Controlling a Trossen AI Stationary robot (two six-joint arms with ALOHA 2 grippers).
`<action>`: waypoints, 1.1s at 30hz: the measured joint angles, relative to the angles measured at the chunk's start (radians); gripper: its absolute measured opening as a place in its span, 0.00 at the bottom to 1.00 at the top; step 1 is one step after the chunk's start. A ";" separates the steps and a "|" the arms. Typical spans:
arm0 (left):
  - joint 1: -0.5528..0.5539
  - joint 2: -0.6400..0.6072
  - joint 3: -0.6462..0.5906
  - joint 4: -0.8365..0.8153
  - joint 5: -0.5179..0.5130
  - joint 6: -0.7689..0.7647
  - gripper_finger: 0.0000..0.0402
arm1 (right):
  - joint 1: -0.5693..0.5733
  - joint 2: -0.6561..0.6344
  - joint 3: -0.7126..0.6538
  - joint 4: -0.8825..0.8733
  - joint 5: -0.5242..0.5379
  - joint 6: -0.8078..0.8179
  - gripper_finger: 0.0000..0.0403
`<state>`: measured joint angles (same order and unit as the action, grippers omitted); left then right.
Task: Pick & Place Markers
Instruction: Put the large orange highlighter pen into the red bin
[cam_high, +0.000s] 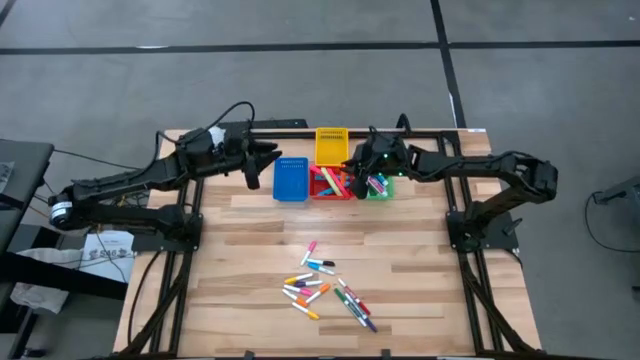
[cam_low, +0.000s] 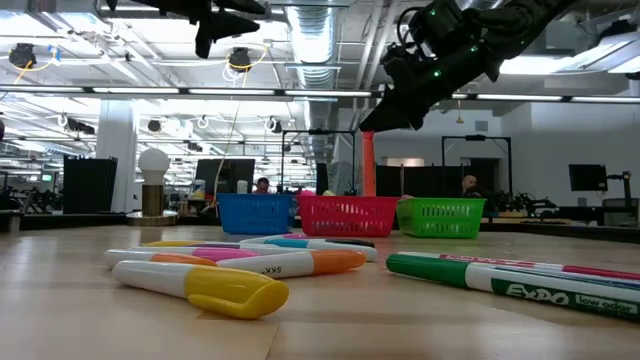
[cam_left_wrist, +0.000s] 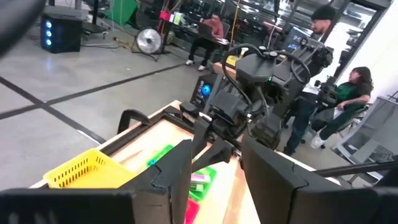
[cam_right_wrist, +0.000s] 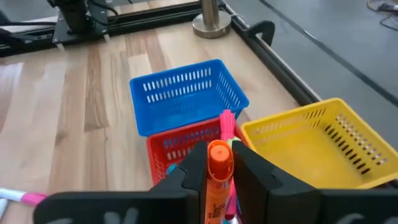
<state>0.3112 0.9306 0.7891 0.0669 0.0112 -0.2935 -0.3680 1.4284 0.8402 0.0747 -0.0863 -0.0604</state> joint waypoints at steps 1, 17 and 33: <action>-0.009 0.000 0.000 0.000 -0.008 0.000 0.35 | 0.004 0.000 0.000 0.000 0.011 0.000 0.12; -0.049 0.000 0.000 -0.006 -0.037 0.023 0.35 | 0.029 0.000 0.000 -0.059 0.087 0.019 0.13; -0.058 0.050 -0.001 -0.008 -0.071 0.046 0.35 | 0.027 0.000 0.000 -0.085 0.089 0.008 0.37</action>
<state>0.2537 0.9811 0.7883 0.0585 -0.0601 -0.2476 -0.3405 1.4284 0.8402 -0.0102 0.0025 -0.0526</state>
